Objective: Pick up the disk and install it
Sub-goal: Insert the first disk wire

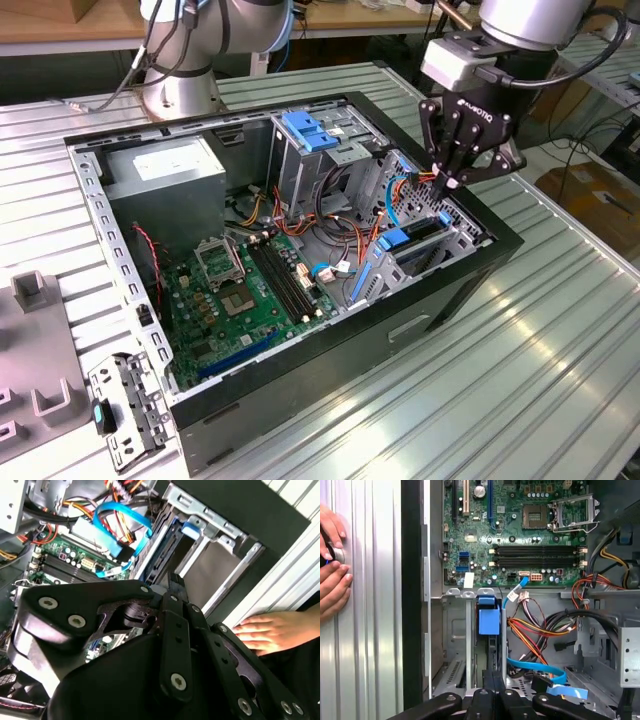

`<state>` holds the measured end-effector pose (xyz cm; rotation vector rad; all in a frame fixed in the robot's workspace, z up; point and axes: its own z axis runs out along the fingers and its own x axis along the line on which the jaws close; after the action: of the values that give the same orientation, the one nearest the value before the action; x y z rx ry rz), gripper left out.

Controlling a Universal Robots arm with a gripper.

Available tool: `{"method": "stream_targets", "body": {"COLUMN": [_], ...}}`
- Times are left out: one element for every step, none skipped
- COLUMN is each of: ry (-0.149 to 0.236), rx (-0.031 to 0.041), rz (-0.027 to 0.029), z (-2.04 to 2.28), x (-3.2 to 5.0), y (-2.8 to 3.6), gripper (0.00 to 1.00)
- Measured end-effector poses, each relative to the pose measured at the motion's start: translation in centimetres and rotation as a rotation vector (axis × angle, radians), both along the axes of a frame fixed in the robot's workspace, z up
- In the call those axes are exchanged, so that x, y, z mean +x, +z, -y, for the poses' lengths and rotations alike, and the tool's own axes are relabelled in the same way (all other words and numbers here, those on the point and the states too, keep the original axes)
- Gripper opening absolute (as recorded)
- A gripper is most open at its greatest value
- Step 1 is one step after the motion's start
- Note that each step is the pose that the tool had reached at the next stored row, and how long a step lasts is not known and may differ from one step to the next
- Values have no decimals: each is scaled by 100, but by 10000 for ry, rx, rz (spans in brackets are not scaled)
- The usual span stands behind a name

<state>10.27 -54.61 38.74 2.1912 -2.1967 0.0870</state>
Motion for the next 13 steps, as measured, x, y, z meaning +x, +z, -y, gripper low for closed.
{"method": "stream_targets", "body": {"ry": [24,65,133,281,383,433,476,501,519,536,552,572,588], "rx": [0,1,-1,2,1,3,2,2,2,2,3,3,3], "rz": [0,0,-1,-1,-1,-2,-3,-4,-5,-6,-7,-8,-9], "z": [-1,-2,-3,-3,-2,-2,-3,-3,-3,-3,-3,-3,-3], "x": [22,59,80,86,87,87,87,88,88,88,88,88,88], "y": [-1,-2,-2,-2,2,8,24,42,60,79,97,118,131], "gripper": [11,11,11,11,11,11,11,11,11,11,11,11,11]}}
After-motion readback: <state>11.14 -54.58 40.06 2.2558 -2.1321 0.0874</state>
